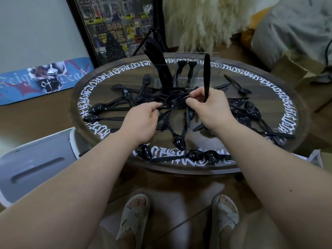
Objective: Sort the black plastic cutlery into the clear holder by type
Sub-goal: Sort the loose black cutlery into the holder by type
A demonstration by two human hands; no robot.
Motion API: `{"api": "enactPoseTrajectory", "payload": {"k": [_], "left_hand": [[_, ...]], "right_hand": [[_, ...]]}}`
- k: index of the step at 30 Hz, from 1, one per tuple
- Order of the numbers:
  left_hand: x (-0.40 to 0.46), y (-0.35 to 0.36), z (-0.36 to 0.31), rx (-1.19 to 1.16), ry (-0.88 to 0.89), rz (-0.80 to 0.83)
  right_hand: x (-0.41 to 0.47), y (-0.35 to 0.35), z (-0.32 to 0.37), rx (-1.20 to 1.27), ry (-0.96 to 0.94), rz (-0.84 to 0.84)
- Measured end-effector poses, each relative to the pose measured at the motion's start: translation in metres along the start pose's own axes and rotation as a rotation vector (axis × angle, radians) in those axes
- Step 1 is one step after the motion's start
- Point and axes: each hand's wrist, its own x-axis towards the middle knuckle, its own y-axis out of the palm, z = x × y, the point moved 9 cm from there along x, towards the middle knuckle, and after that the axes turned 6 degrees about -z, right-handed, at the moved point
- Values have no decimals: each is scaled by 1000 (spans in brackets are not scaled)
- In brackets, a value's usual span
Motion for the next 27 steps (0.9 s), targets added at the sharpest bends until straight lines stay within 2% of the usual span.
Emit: {"api": "enactPoseTrajectory", "payload": {"k": [5,10,18,24,27], "left_hand": [[-2,15,-2,-184,-55,101],[-4,16,-14,-79,65,143],[1,-1,5,24,-35,39],[5,0,17,-15,-127,45],[7,-4,20,-48,-136,19]], "right_hand": [[2,1,-7,32,40,-38],[2,1,-8,37,64,-40],[2,8,-17,71,210,169],[-12,22,-15,-223,166,411],[-14,30,-12,-475,10,477]]}}
